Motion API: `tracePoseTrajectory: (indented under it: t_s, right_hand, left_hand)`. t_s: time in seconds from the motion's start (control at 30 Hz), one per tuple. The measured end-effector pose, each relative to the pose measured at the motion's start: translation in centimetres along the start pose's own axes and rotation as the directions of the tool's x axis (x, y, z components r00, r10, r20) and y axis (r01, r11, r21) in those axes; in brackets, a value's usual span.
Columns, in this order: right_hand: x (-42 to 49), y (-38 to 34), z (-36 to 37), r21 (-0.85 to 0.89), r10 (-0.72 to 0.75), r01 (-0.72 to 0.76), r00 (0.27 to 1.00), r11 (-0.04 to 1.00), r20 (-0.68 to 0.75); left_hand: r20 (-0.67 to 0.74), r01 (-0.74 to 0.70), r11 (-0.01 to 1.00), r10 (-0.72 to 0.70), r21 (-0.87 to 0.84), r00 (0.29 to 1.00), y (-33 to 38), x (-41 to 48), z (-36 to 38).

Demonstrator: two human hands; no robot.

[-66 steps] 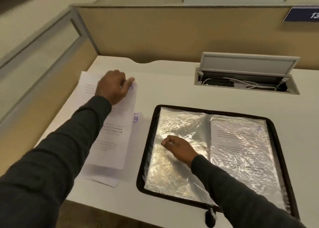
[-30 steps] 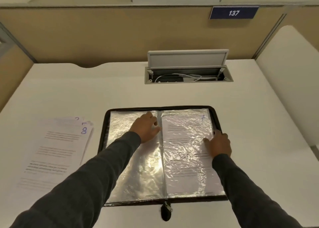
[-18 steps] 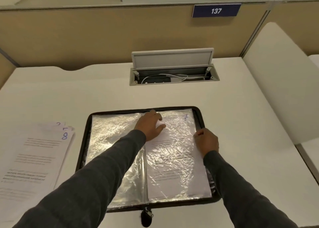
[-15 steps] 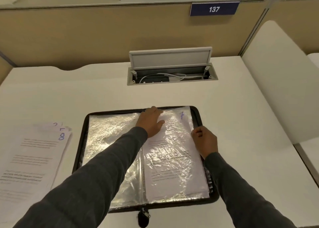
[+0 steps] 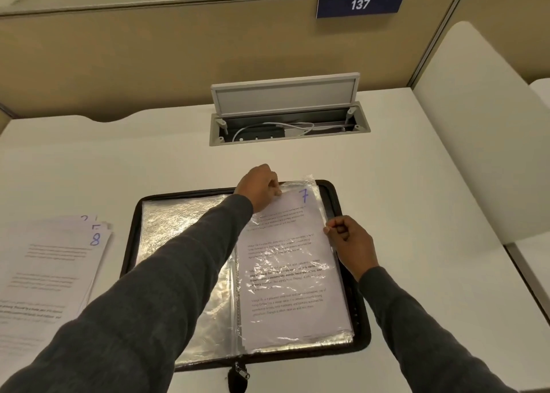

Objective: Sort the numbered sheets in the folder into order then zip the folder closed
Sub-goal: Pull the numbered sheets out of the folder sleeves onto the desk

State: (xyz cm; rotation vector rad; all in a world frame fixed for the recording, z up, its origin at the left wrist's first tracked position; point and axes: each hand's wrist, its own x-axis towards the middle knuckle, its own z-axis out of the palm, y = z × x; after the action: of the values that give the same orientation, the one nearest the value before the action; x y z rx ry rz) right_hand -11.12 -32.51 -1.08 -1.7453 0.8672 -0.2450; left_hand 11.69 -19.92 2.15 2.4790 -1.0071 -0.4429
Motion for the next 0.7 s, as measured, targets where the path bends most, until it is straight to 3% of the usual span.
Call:
tracePoseTrajectory:
  t_s: [0.7]
  right_hand:
    - [0.7, -0.6, 1.1, -0.035, 0.005, -0.004, 1.0, 0.999, 0.006]
  left_hand:
    - [0.1, 0.073, 0.977, -0.053, -0.201, 0.994, -0.1, -1.5, -1.3]
